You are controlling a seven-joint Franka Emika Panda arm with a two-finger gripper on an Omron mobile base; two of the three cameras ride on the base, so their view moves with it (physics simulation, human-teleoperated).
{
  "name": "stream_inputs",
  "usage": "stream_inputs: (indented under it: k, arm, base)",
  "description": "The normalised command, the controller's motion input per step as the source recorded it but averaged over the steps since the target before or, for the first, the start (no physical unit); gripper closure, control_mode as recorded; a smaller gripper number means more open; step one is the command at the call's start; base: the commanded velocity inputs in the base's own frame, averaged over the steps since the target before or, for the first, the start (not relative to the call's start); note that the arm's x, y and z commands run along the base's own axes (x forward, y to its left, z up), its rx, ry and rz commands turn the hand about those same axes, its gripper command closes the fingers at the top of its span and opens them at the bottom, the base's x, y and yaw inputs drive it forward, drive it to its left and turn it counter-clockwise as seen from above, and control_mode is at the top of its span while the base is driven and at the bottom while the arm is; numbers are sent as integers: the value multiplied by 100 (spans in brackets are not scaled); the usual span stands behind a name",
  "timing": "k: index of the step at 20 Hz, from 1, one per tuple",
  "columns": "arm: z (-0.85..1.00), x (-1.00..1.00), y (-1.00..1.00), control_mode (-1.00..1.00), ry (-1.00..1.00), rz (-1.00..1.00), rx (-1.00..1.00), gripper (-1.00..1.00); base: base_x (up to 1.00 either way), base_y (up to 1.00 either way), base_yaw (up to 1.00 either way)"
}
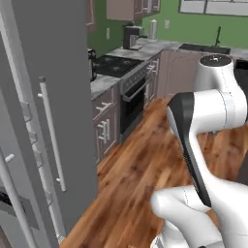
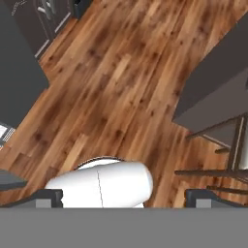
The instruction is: Take the garlic and carrot out of the freezer and place them in the tupperware container on the counter. Then put the tupperware containing the vegetables back in the freezer.
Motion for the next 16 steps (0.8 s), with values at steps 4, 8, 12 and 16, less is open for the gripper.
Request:
stream_inputs:
  k: [4, 8, 12, 16]
  arm:
    - [0, 0, 0, 100, 0, 0, 0, -100]
    - [0, 0, 0, 100, 0, 0, 0, -100]
    - [0, 0, 0, 100, 0, 0, 0, -100]
    - [0, 0, 0, 100, 0, 0, 0, -100]
  base:
    - [100, 0, 63]
    - [80, 0, 65]
    - [42, 0, 65]
    - [40, 0, 59]
